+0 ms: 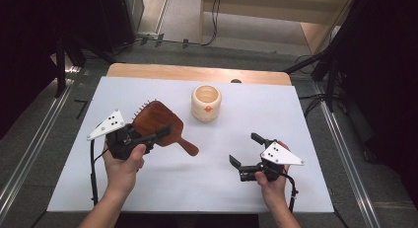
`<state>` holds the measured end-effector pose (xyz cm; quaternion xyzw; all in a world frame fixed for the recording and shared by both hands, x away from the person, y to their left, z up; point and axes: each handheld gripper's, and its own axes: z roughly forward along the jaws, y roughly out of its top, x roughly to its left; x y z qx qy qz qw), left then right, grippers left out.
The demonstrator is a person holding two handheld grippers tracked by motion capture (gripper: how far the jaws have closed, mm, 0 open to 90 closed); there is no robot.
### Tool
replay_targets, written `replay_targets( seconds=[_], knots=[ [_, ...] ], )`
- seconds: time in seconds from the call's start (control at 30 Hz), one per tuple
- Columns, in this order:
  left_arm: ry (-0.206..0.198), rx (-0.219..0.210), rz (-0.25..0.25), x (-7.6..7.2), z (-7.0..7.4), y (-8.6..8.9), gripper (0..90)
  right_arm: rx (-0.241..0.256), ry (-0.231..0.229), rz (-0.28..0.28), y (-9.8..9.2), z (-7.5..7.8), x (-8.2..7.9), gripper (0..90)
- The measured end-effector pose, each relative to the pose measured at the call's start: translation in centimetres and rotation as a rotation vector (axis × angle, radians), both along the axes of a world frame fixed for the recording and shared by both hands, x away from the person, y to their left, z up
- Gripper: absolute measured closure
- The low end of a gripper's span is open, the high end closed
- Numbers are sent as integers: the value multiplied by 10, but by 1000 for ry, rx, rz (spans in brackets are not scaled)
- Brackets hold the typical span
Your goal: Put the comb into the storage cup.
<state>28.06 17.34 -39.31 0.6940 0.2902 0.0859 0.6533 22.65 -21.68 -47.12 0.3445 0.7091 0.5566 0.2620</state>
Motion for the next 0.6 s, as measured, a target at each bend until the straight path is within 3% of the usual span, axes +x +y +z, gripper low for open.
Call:
replay_targets(
  seconds=[0.6],
  knots=[
    [-12, -3, -13, 19, 19, -9, 570, -1, 18, -87, -48, -10, -10, 0]
  ],
)
